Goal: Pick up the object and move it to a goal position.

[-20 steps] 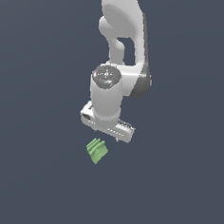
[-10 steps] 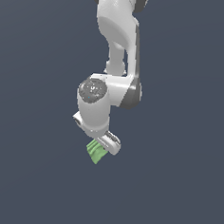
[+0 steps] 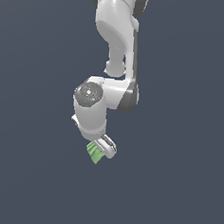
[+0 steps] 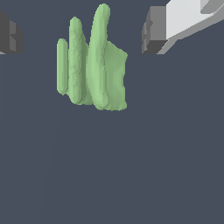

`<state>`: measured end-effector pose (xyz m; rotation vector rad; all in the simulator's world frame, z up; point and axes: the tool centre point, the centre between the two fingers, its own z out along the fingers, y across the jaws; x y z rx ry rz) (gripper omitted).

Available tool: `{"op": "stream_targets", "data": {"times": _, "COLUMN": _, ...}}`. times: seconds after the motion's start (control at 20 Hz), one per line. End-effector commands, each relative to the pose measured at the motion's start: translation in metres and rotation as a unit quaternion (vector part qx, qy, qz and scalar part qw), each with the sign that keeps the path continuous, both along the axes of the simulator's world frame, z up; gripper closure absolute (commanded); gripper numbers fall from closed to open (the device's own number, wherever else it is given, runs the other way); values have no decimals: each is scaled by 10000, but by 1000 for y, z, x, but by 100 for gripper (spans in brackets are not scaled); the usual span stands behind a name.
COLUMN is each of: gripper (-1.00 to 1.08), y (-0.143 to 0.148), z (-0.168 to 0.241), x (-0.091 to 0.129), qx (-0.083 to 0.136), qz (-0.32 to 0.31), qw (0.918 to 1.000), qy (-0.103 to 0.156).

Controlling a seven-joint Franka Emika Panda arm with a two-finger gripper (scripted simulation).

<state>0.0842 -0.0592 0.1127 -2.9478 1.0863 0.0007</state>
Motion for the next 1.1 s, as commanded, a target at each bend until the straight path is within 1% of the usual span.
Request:
{"op": "stream_targets", "data": {"times": 0.0, "gripper": -92, "y": 0, "z": -2, "x": 0, "qx": 0, "qz": 1, "qw": 10000, "qy": -1}}
{"op": "stream_targets", "data": {"times": 0.5, "gripper": -92, "y": 0, "z": -47, "x": -1, "qx": -1, "qz": -25, "qw": 10000, "qy": -2}}
{"op": "stream_targets", "data": {"times": 0.8, "gripper": -92, "y": 0, "z": -50, "x": 1, "qx": -1, "qz": -25, "qw": 10000, "qy": -2}}
{"op": "stream_targets", "data": {"times": 0.85, "gripper": 108, "y": 0, "z": -50, "x": 1, "qx": -1, "qz": -25, "qw": 10000, "qy": -2}}
{"op": "stream_targets", "data": {"times": 1.05, "gripper": 108, "y": 0, "z": -50, "x": 1, "qx": -1, "qz": -25, "qw": 10000, "qy": -2}}
